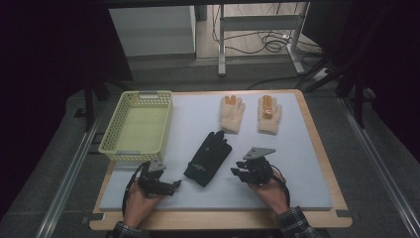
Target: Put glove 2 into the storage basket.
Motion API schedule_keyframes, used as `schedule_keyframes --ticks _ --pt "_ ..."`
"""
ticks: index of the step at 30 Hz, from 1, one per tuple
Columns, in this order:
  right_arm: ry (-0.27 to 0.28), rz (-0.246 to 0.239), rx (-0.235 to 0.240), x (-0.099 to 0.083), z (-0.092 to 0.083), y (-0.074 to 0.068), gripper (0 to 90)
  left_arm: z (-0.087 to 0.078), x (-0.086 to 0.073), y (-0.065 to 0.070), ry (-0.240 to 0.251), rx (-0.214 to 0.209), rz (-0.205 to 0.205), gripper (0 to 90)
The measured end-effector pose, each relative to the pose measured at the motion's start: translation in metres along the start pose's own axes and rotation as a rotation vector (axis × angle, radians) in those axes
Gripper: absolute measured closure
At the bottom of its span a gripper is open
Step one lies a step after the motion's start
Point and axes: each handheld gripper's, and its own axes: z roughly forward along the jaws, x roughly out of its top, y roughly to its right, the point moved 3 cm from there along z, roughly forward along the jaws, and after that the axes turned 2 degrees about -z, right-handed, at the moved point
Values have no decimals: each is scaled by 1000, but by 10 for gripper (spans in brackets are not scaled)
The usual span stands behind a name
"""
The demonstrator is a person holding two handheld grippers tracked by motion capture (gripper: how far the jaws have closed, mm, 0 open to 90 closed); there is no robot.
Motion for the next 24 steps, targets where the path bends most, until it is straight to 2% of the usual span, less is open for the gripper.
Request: schedule_keyframes --ticks 2,3,4,5,8,9,10,15,17,18,20,24 --pt "-2 6 -18 -3 -5 5 597 0 0 0 -1 0 0 63" --pt "-5 7 -43 -7 -10 11 565 0 0 0 -1 0 -1 62" --pt "-5 7 -43 -7 -10 11 565 0 0 0 -1 0 -1 62" --pt "-8 17 -75 -13 -16 19 526 0 0 0 -1 0 -1 62" --pt "-13 23 -105 -20 -21 26 488 0 0 0 0 1 0 62" --pt "-19 34 -144 -27 -27 35 433 0 0 0 2 3 -3 63" --pt "-20 47 -159 -31 -30 38 411 0 0 0 2 3 -3 62" --pt "-37 123 -201 -49 -42 57 307 0 0 0 4 -1 -6 61" --pt "-40 136 -206 -52 -43 60 288 0 0 0 5 -1 -8 61" --pt "-43 142 -232 -57 -43 65 257 0 0 0 5 -1 -7 61" --pt "-46 144 -241 -60 -43 67 247 0 0 0 6 -1 -8 62" --pt "-22 119 -266 -65 -40 66 211 0 0 0 5 -1 -6 62"
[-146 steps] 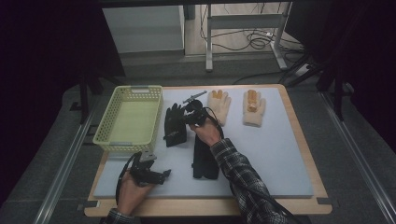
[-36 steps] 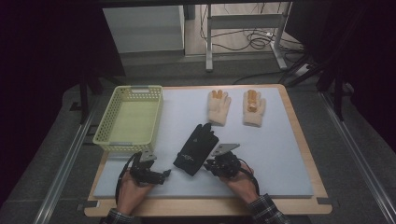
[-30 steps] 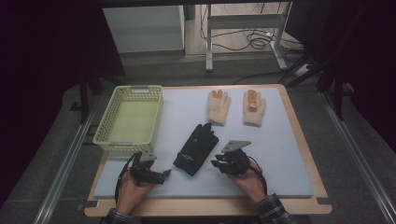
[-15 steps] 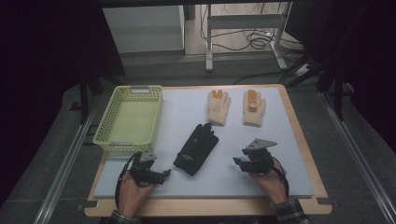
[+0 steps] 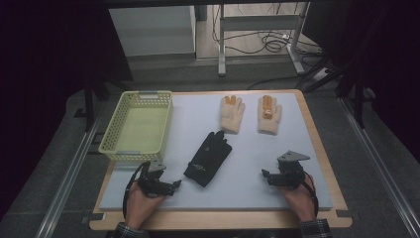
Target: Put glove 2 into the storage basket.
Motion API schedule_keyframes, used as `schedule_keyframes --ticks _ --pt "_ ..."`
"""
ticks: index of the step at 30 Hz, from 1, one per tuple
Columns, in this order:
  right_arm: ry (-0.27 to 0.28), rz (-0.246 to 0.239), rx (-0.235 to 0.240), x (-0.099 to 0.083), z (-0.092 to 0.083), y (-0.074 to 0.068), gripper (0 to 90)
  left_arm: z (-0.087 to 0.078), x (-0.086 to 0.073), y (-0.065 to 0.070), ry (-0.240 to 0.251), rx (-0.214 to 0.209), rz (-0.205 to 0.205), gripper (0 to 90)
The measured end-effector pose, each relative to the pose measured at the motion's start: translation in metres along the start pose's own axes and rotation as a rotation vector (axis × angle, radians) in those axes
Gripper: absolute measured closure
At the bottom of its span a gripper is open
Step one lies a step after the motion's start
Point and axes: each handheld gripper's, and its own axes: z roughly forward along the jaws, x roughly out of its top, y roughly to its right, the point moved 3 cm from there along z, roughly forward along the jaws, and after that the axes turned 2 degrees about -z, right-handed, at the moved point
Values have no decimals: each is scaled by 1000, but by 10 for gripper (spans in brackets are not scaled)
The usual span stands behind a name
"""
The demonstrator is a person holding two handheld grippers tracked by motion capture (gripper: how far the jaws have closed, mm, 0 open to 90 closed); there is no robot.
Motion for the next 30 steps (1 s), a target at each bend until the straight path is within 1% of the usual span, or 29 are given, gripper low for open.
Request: schedule_keyframes --ticks 4,5,6,7,8,9,10,11,12,13,14,15,16,17,18,19,20,21,22,23,24,25,26,27,30 --pt "0 1 -2 0 0 0 208 0 1 1 -3 5 -3 61" --pt "1 2 0 0 0 1 209 -1 2 4 -17 10 1 53" --pt "2 1 -1 0 0 0 209 -1 3 6 -19 13 3 46" --pt "3 1 -1 -1 0 0 209 -2 4 8 -19 13 5 36" --pt "3 1 -1 -1 0 0 209 -4 8 14 -10 13 15 18" --pt "3 1 -1 -1 0 0 208 -5 11 17 -3 14 19 8" --pt "4 1 -2 -1 0 0 209 -5 11 17 -3 14 19 1" --pt "4 1 -2 -1 0 0 208 -7 17 23 2 -3 26 0" --pt "4 1 -2 -1 0 0 208 -7 17 23 2 -3 26 0" --pt "4 0 -2 -1 0 0 208 -7 20 26 3 -15 26 0" --pt "4 0 -2 -1 0 0 208 -7 27 32 10 -44 23 0" --pt "4 0 -2 -1 0 0 209 -7 27 32 10 -44 23 0" --pt "5 0 -3 -1 0 0 209 -7 30 34 13 -57 24 0" --pt "5 -1 -3 -1 0 0 208 -5 38 37 9 -78 28 0" --pt "5 -2 -4 -1 0 0 208 -5 41 38 9 -81 29 0" --pt "5 -2 -4 -1 0 0 208 -5 41 38 9 -81 29 0" --pt "6 -2 -4 -1 0 0 208 -2 49 41 6 -88 35 0" --pt "6 -2 -4 -1 0 0 208 -2 49 41 6 -88 35 0" --pt "6 -1 -4 -1 0 0 208 2 56 44 0 -88 35 0" --pt "6 -1 -4 -1 0 0 208 2 56 44 0 -88 35 0" --pt "7 -1 -4 -1 0 0 208 8 63 49 -14 -77 44 0" --pt "7 -1 -4 -1 0 0 208 8 63 49 -14 -77 44 0" --pt "7 -1 -4 -1 0 0 208 16 69 53 -25 -74 49 0" --pt "7 -1 -4 -1 0 0 208 16 69 53 -25 -74 49 0" --pt "7 -2 -4 -1 0 0 208 30 80 61 -43 -72 66 0"
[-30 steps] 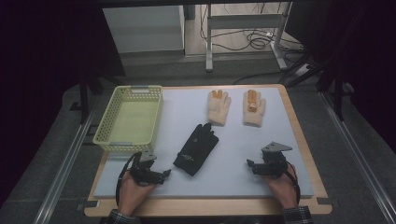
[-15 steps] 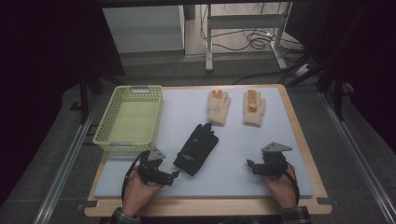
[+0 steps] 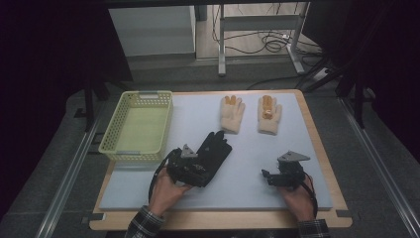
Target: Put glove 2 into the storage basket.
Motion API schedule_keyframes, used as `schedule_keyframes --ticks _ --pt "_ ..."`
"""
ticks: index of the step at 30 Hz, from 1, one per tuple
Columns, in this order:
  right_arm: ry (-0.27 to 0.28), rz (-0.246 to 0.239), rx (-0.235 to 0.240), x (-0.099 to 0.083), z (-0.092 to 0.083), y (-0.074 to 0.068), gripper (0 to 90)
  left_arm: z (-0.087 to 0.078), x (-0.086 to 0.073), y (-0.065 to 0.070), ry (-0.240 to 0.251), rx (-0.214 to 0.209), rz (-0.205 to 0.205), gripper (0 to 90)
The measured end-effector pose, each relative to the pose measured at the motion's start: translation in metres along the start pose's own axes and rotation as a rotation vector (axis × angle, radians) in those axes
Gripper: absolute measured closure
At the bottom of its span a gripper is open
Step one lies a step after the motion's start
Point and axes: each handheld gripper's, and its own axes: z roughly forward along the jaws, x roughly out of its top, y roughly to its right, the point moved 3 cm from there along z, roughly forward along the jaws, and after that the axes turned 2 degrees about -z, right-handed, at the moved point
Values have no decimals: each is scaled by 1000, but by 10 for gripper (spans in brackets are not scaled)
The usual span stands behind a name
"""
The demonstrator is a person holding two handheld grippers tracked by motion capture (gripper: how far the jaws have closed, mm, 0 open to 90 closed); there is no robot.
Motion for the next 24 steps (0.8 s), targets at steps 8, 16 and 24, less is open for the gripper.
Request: schedule_keyframes --ticks 8,16,24 --pt "0 1 0 0 0 0 207 21 13 7 -23 26 2 0" --pt "0 0 0 0 0 0 206 35 10 1 -57 12 -29 0" --pt "0 1 0 0 0 0 206 40 7 0 -72 9 -27 0"
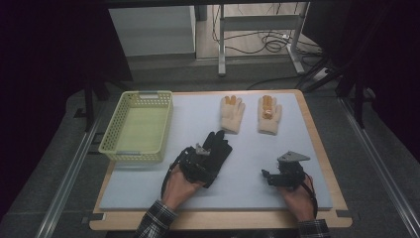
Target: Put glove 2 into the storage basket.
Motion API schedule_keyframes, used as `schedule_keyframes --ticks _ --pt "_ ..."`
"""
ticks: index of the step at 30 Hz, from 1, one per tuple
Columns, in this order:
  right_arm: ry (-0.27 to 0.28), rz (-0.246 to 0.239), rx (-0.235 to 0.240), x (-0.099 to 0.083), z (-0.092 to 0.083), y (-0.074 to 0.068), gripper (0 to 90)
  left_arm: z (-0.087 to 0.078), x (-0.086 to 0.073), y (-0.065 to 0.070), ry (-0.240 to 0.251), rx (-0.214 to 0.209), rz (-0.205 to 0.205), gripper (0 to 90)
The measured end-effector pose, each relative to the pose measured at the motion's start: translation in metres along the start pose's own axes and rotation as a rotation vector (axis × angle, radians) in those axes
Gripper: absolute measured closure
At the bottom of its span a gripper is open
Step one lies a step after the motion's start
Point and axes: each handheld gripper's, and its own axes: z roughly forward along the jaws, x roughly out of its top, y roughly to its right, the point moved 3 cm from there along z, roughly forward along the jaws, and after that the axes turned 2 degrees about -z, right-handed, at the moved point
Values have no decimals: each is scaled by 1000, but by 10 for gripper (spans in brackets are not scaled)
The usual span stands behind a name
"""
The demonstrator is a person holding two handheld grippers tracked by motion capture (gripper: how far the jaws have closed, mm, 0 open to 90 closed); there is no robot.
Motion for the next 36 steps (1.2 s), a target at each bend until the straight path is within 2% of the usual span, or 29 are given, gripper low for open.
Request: schedule_keyframes --ticks 4,5,9,13,15,17,22,27,30,36 --pt "-1 -4 -2 0 0 0 206 -2 1 2 -11 2 18 28" --pt "-1 -2 -1 0 0 0 206 -4 2 3 -18 -7 25 104" --pt "-1 -3 -1 0 0 0 206 -8 2 3 -19 -16 24 258" --pt "-1 -2 -1 0 0 0 206 -13 2 -3 -2 -51 -6 459" --pt "-2 -3 -1 0 0 0 205 -16 3 -4 10 -41 -4 559" --pt "-2 -3 -1 0 0 0 206 -17 3 -4 9 -37 -1 616" --pt "-2 -2 -1 0 0 0 205 -21 4 -6 16 -43 0 631" --pt "-2 -3 -1 0 0 0 205 -34 11 -10 31 -33 -7 630" --pt "-2 -2 -1 0 0 0 205 -47 18 -17 47 -16 -10 628" --pt "-2 -1 -1 0 0 0 205 -60 29 -23 56 7 -11 624"
